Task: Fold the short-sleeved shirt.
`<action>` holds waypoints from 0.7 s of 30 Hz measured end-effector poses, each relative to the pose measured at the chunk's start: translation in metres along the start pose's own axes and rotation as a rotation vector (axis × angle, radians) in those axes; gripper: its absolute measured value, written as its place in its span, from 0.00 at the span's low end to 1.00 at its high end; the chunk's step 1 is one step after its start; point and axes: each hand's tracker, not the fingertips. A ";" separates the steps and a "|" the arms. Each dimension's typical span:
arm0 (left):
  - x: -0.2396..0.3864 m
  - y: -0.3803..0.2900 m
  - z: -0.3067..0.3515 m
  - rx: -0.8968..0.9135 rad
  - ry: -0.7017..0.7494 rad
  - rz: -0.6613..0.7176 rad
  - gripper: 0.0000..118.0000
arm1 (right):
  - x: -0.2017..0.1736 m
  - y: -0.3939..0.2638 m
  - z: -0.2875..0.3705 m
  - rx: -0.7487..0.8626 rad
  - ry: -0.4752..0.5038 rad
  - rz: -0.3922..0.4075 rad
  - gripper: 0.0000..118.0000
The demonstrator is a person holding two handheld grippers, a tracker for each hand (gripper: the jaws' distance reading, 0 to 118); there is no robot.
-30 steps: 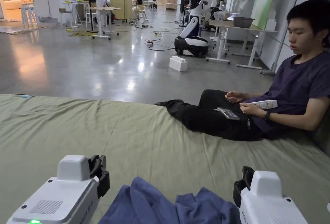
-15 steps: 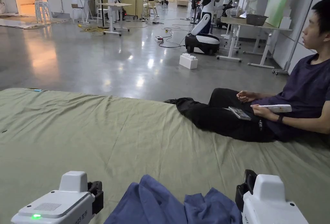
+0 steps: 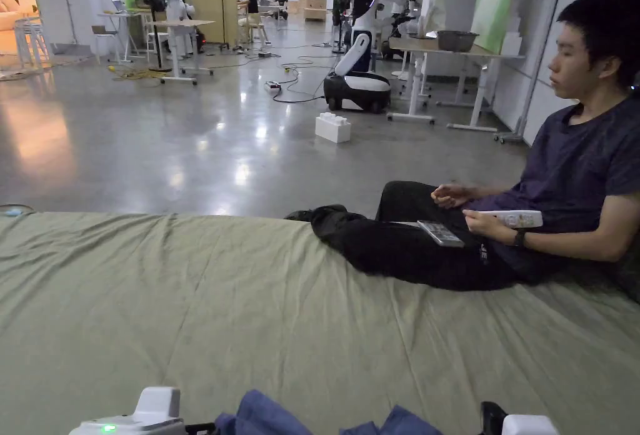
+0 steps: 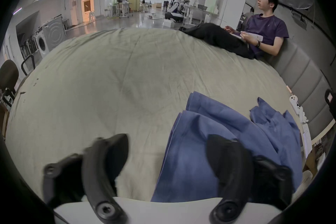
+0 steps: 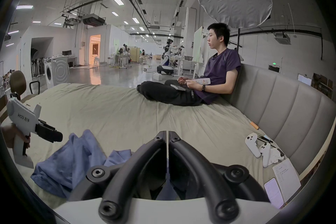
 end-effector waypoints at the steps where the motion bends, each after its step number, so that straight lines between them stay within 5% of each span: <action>1: 0.001 0.003 -0.010 -0.007 -0.002 -0.001 0.84 | 0.002 -0.003 -0.004 -0.007 -0.005 0.001 0.02; 8: 0.012 0.009 -0.063 -0.150 0.098 -0.125 0.82 | 0.022 -0.020 -0.024 -0.080 -0.043 -0.026 0.02; 17: 0.034 -0.005 -0.072 -0.087 0.067 -0.245 0.58 | 0.023 -0.029 -0.045 -0.135 -0.045 -0.038 0.02; 19: 0.033 -0.005 -0.068 -0.088 0.027 -0.248 0.44 | 0.021 -0.029 -0.053 -0.151 -0.034 -0.034 0.02; 21: 0.032 -0.006 -0.064 -0.080 -0.033 -0.266 0.13 | 0.017 -0.029 -0.065 -0.186 -0.012 -0.034 0.02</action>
